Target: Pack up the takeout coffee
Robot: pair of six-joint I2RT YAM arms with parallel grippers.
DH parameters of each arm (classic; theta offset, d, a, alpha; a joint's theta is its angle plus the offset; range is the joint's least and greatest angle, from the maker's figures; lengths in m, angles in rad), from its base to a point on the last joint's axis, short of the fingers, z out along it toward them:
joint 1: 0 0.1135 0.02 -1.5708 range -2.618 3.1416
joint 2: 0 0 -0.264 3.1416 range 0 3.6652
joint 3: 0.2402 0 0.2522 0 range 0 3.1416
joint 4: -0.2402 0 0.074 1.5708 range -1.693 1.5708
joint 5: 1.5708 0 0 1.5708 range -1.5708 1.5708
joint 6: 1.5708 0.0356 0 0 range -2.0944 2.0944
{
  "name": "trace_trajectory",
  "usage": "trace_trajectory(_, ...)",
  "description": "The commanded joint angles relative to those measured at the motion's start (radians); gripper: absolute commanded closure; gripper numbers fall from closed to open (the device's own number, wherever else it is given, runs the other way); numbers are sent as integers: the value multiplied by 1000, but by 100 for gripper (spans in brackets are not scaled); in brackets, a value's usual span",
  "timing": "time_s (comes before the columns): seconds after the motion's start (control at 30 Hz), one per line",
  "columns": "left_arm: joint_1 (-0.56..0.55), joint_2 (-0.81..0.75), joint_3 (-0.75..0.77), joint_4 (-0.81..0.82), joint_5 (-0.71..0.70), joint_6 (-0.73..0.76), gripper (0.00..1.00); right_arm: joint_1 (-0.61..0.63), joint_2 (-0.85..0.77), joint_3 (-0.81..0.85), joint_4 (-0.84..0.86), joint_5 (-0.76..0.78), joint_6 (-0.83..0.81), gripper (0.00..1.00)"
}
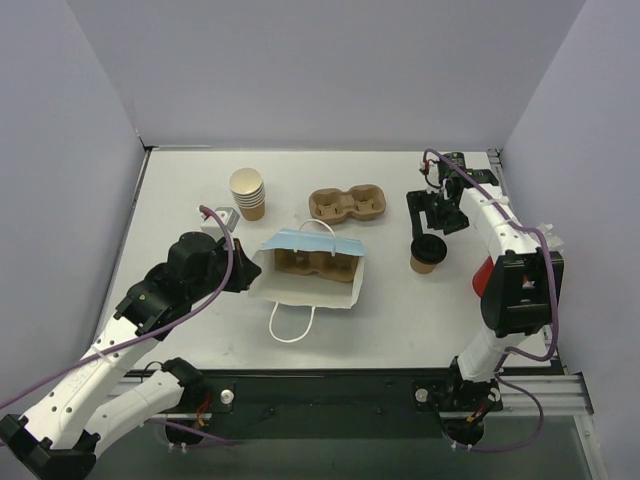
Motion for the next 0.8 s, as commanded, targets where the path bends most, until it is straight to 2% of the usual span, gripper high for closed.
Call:
trace_trajectory(0.0,-7,1,37,23,13,-4,100,-3,-72,-5,-26,-30,22,21)
trace_trajectory(0.77,-7,-33,23,8,4,-11,100,17,-31,-70,-60,18,82,21)
